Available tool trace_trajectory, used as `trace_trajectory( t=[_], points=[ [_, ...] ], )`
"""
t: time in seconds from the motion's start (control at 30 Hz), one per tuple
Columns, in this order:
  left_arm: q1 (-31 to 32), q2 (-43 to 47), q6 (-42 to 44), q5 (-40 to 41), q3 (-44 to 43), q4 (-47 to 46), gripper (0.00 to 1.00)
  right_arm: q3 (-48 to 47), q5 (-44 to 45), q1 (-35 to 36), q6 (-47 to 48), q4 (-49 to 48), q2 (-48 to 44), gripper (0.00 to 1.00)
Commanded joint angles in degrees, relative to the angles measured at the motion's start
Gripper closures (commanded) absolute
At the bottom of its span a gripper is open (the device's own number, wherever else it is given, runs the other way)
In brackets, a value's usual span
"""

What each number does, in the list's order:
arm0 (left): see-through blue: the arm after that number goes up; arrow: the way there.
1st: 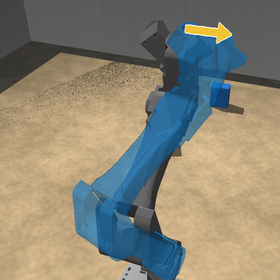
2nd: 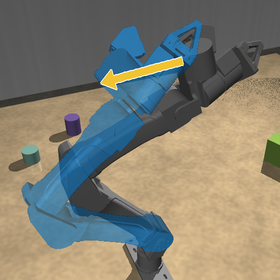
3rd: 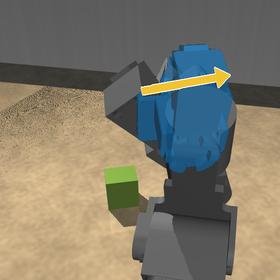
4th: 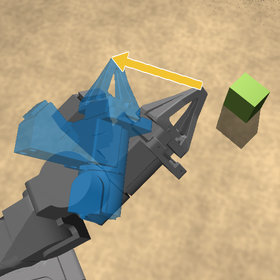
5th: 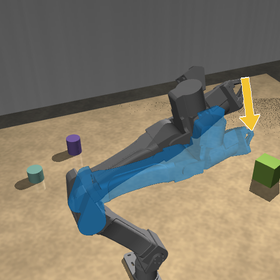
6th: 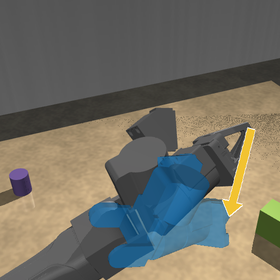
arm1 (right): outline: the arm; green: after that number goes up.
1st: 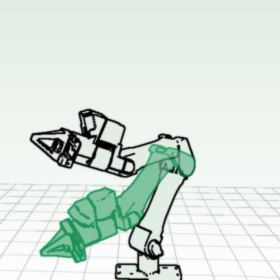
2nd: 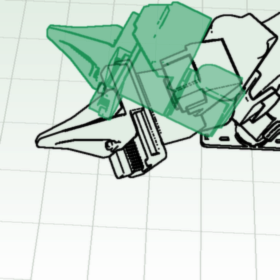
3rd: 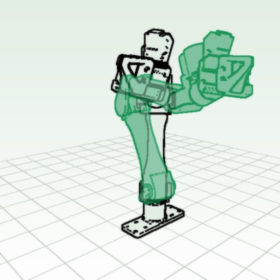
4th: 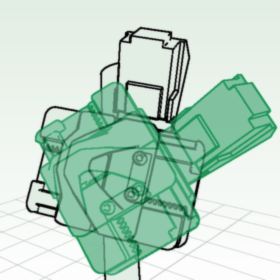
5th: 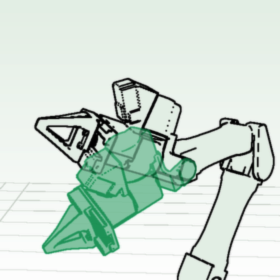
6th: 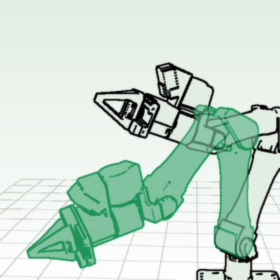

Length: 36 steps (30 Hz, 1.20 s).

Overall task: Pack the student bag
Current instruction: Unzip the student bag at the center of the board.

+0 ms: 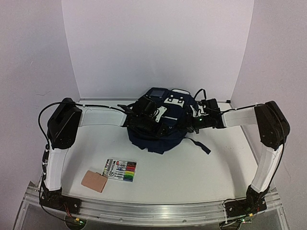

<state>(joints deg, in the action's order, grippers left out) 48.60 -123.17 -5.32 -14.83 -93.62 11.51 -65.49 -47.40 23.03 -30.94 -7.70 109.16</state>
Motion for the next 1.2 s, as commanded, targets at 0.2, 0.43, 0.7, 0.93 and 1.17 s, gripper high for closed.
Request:
trace_trajectory(
  t=[0.2,0.43,0.7,0.93,1.17],
  points=[
    [1.92,-0.22,2.24,4.74,-2.02,-8.04,0.86,-0.20,-9.11,5.54,-0.67,-4.69,-5.20,1.00],
    [2.24,0.51,0.75,10.60,-1.07,-7.59,0.95,0.59,-8.80,5.43,-0.82,-4.59,-5.96,1.00],
    [1.59,9.64,-2.78,13.54,9.68,-5.34,1.00,2.28,-5.58,0.88,2.47,0.04,-8.33,1.00],
    [-3.11,16.45,-4.33,13.02,19.06,-4.46,1.00,1.91,1.04,-2.03,11.93,11.35,-8.66,1.00],
    [-10.95,16.35,-0.19,11.88,19.15,-2.70,1.00,0.53,8.12,-4.04,21.48,21.93,-7.85,1.00]
  ],
)
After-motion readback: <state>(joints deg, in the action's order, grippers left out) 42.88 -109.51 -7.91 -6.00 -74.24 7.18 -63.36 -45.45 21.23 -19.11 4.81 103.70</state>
